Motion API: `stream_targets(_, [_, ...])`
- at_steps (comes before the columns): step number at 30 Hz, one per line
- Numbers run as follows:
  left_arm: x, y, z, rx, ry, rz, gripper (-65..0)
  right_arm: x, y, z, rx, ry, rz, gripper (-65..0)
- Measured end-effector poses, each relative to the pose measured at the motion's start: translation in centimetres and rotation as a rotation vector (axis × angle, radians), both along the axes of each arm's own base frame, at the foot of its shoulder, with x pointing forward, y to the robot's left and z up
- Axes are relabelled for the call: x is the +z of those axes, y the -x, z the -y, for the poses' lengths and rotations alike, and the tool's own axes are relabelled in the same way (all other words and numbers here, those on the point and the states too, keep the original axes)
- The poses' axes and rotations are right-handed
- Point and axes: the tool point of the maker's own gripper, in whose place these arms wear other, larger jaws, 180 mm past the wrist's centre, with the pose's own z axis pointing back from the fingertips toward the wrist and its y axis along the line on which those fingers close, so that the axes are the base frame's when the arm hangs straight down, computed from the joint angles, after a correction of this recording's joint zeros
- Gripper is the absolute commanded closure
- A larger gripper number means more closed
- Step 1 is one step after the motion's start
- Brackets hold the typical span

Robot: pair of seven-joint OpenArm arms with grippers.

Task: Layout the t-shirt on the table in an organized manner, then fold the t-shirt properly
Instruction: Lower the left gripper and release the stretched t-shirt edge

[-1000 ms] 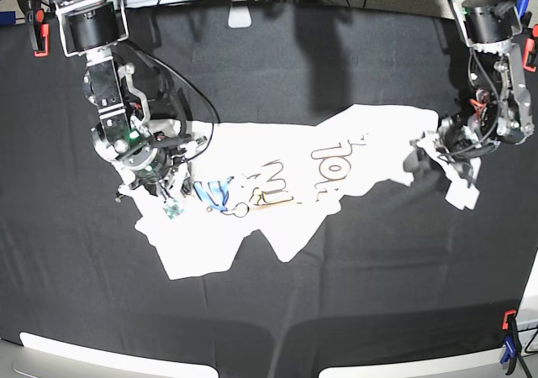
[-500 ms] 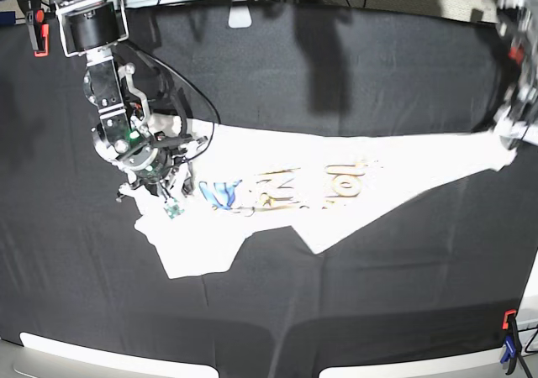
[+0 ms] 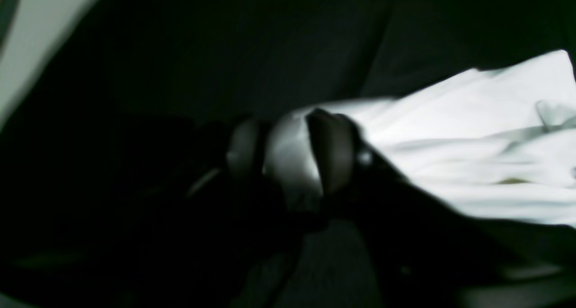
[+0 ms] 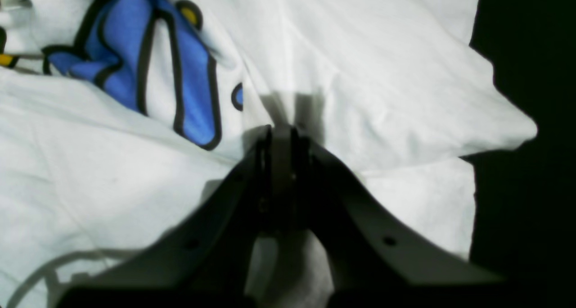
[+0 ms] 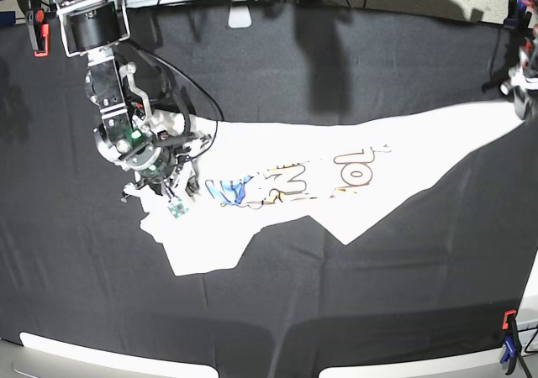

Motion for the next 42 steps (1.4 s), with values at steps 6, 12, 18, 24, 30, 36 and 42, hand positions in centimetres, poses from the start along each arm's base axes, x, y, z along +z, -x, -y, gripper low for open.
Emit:
stream_targets(6, [1.8, -2.9, 0.3, -0.060, -0.033, 0.027, -25.2, 0.0, 0.0, 0.0, 0.000, 0.000, 0.000, -2.1])
stream_targets(12, [1.8, -9.5, 10.8, -0.395, -0.058, 0.047, -25.2, 0.0, 0.0, 0.0, 0.001, -0.002, 0.003, -2.1])
stream_targets(18, [2.5, -15.7, 17.7, -0.543, -0.192, 0.051, -25.2, 0.0, 0.0, 0.0, -0.001, 0.002, -0.003, -2.1])
stream_targets(24, [-4.7, -17.9, 20.5, -0.633, -0.117, -0.156, -25.2, -0.1, 0.1, 0.2, -0.004, 0.009, -0.012, -2.1])
stream_targets(30, [-5.1, -20.0, 22.7, -0.751, 0.009, -0.148, -25.2, -0.1, 0.1, 0.2, -0.004, 0.011, -0.013, -2.1])
stream_targets(36, [-6.6, -20.0, 23.0, -0.787, 0.055, -0.198, -25.2, -0.1, 0.1, 0.2, -0.004, 0.011, -0.013, -2.1])
stream_targets(42, [-7.0, -19.5, 23.5, -0.815, 0.067, -0.212, -23.8, -0.1, 0.1, 0.2, -0.004, 0.010, -0.013, -2.1])
